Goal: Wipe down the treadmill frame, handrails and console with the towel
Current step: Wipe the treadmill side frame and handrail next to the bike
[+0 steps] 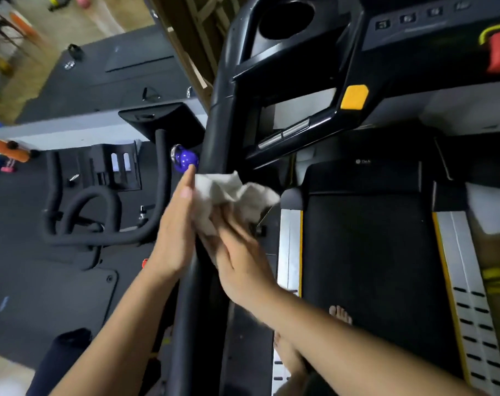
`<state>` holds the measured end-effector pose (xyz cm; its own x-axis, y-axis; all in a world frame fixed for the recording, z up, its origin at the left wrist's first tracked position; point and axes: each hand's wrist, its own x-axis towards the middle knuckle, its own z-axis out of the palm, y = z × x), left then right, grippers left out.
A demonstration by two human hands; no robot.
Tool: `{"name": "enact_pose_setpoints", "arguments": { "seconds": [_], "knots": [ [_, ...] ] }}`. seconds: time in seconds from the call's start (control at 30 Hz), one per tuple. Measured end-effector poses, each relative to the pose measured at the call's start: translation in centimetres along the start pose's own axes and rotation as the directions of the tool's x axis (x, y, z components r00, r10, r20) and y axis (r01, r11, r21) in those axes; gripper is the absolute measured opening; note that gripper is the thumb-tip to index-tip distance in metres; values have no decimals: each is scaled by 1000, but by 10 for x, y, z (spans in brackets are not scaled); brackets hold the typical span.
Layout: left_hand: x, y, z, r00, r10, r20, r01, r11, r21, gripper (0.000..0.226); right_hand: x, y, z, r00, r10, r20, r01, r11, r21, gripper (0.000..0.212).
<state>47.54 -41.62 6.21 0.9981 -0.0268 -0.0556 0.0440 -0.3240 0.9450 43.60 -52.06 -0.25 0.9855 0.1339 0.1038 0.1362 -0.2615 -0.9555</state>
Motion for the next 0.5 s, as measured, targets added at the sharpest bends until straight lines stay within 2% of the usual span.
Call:
{"name": "enact_pose_setpoints", "arguments": {
  "seconds": [0.03,0.1,0.17,0.2,0.23,0.3,0.33,0.37,0.43,0.5],
  "knots": [
    [0,2,0,998,-18,-54,15,998,-60,48,18,-3,-4,995,-96,21,98,983,-156,55],
    [-1,4,0,981,-67,-181,53,995,-81,41,53,-9,-7,960,-181,212,263,841,-473,54],
    [-1,-1,-6,916,-166,-366,138,985,-102,30,74,-14,-10,899,-213,382,412,703,-579,49],
    [1,-8,-12,859,-244,-451,193,969,-158,24,77,-14,-13,879,-258,402,457,695,-555,46],
    [2,-13,-17,800,-322,-506,242,945,-219,20,77,-12,-16,874,-323,363,474,733,-488,42],
    [1,-29,-26,728,-416,-545,312,909,-277,18,62,-1,-21,912,-396,104,410,874,-262,36],
    [-2,-37,-28,711,-435,-552,335,900,-277,17,49,6,-23,941,-336,-25,329,932,-155,37],
    [-7,-44,-29,699,-434,-569,368,900,-235,18,35,11,-24,970,-230,-74,224,971,-79,39],
    [-17,-45,-23,711,-347,-611,464,885,37,28,10,14,-17,998,-64,13,64,997,-36,48],
    [-21,-36,-18,765,-173,-621,417,867,273,45,7,13,-10,991,-73,112,86,989,-120,52]
  ]
}}
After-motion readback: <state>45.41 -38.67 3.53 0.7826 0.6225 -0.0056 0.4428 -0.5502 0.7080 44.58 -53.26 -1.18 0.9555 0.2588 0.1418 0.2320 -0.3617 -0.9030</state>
